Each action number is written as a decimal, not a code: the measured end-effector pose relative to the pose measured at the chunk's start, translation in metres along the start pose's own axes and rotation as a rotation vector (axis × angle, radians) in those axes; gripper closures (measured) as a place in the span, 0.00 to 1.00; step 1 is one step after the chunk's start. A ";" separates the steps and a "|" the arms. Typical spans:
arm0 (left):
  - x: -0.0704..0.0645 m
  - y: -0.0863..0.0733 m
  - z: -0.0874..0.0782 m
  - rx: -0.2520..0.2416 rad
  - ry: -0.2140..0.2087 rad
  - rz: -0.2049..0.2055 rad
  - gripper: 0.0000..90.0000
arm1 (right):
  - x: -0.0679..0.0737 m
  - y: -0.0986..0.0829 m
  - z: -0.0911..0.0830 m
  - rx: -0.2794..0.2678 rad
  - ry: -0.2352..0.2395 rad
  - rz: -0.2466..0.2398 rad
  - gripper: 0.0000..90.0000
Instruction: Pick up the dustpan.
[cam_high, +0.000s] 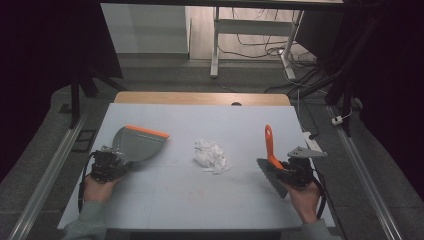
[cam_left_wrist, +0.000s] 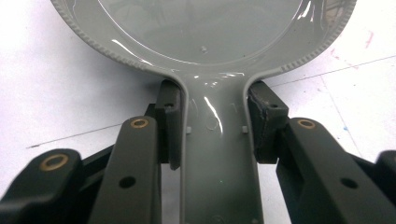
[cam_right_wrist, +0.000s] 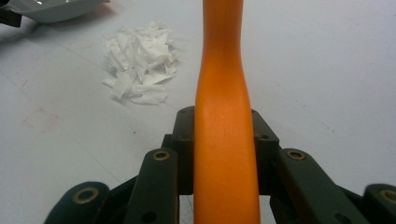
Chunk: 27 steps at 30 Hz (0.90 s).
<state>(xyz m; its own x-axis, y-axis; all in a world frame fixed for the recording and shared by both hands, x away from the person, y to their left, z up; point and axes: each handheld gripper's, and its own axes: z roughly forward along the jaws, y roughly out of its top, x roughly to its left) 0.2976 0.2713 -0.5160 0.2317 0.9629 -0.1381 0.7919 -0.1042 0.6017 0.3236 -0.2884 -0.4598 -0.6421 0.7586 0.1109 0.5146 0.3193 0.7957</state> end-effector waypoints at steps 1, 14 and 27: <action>0.000 0.000 -0.001 -0.007 -0.006 0.013 0.69 | 0.000 0.000 0.000 -0.001 0.000 0.000 0.78; 0.004 -0.002 -0.016 -0.050 -0.042 0.078 0.69 | -0.001 0.001 -0.004 -0.014 -0.008 -0.005 0.78; -0.004 -0.003 -0.030 -0.073 -0.062 0.145 0.69 | 0.000 0.002 -0.006 -0.021 -0.008 -0.008 0.78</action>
<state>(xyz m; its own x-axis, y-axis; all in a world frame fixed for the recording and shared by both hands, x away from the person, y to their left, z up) 0.2771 0.2751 -0.4939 0.3767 0.9217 -0.0921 0.7051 -0.2208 0.6738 0.3215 -0.2910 -0.4549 -0.6412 0.7609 0.0997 0.4978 0.3135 0.8086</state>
